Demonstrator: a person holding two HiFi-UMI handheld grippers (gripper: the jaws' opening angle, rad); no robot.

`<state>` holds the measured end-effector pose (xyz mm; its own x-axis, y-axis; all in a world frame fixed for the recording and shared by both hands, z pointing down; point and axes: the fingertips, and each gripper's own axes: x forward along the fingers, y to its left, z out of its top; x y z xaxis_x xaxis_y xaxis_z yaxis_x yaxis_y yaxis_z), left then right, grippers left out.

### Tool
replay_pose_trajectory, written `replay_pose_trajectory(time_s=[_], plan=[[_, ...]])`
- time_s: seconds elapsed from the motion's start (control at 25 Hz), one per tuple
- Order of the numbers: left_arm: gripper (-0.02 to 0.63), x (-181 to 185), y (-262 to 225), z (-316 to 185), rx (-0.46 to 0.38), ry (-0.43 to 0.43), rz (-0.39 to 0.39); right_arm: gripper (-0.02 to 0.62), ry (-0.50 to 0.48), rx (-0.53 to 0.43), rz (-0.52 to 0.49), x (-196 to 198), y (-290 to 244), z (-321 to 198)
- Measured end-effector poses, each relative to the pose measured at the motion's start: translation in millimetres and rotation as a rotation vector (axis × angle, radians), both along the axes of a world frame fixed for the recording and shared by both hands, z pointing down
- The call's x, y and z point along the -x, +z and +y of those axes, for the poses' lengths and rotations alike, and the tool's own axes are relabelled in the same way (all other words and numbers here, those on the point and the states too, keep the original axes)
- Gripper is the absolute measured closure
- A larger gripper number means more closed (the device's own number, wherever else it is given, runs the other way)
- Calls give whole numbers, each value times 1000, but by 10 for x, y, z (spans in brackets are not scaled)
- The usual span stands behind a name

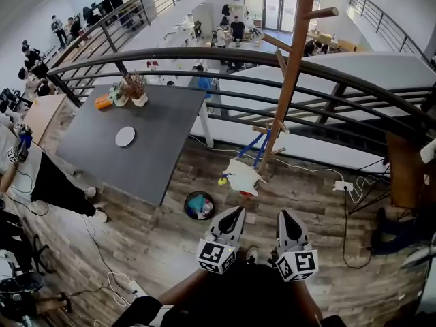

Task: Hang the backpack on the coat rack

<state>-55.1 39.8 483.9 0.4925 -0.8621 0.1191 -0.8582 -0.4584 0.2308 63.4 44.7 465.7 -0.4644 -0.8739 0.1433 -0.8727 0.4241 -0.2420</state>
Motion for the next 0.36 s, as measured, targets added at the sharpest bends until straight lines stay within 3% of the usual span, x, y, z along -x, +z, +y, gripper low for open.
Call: replay_pose_trajectory(time_s=[0.36], plan=[[598,119,-21,-47,0,-8,11,583,3,9,11,48,4,-43]])
